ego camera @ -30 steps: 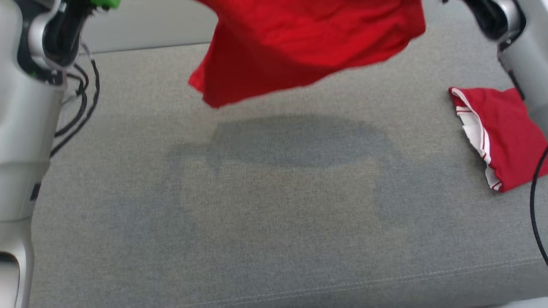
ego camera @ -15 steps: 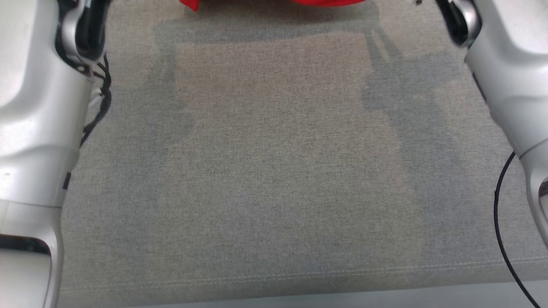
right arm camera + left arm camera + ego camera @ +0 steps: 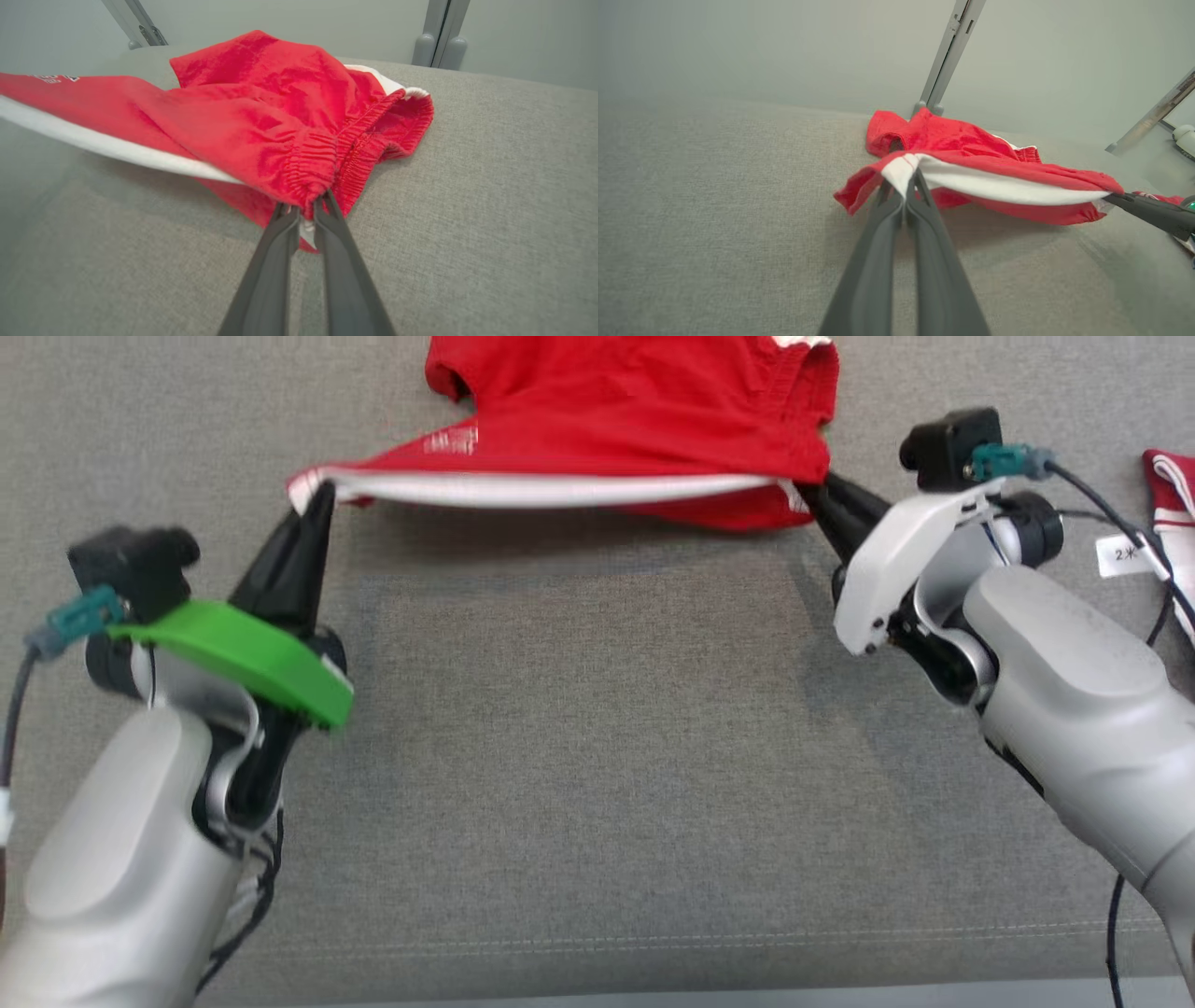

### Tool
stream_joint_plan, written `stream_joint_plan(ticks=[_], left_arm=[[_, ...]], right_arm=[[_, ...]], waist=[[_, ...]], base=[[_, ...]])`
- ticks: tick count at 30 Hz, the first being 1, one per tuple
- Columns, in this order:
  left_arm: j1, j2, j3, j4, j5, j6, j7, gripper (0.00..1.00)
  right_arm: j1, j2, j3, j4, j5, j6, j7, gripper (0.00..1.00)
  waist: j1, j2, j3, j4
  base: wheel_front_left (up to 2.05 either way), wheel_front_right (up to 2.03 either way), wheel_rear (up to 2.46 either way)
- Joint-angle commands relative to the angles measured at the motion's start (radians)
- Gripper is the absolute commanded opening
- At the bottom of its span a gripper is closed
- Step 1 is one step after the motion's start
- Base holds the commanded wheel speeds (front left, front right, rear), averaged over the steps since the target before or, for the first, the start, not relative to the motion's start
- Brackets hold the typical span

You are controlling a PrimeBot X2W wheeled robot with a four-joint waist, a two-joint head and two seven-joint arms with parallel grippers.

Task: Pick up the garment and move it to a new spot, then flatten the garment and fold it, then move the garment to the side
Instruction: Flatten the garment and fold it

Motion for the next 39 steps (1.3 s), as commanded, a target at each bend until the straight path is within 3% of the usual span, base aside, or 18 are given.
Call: stream_joint_plan(ticks=[1, 7, 11, 17, 27, 39], left_arm=[[0.054, 0.020, -0.001, -0.032, -0.008, 0.015, 0.010, 0.00], [0.312, 0.093, -0.025, -0.205, -0.026, 0.088, 0.040, 0.00], [0.456, 0.120, -0.050, -0.298, -0.024, 0.136, 0.047, 0.00], [0.635, 0.118, -0.072, -0.391, -0.037, 0.206, 0.018, 0.00], [0.834, 0.084, -0.109, -0.477, -0.049, 0.275, -0.039, 0.00], [0.948, 0.167, -0.083, -0.590, -0.042, 0.331, -0.046, 0.00]], right_arm=[[0.035, -0.024, 0.011, -0.027, 0.030, -0.002, 0.018, 0.00], [0.164, -0.139, 0.097, -0.207, 0.105, -0.002, 0.065, 0.00], [0.264, -0.205, 0.132, -0.304, 0.090, -0.002, 0.023, 0.00], [0.438, -0.246, 0.103, -0.358, 0.051, -0.002, -0.069, 0.00], [0.743, -0.235, -0.078, -0.447, -0.050, -0.002, -0.099, 0.00], [1.063, -0.185, -0.378, -0.738, -0.240, -0.002, 0.089, 0.00]], waist=[[-0.0001, 0.0000, -0.047, -0.010], [-0.0001, 0.0000, -0.109, -0.017], [-0.0001, 0.0000, -0.146, -0.017], [-0.0001, 0.0000, -0.193, -0.009], [-0.0001, 0.0000, -0.234, -0.008], [-0.0001, 0.0000, -0.250, -0.025]], base=[[0.00, 0.00, 0.00], [0.00, 0.00, 0.00], [0.00, 0.00, 0.00], [0.00, 0.00, 0.00], [0.00, 0.00, 0.00], [0.00, 0.00, 0.00]])
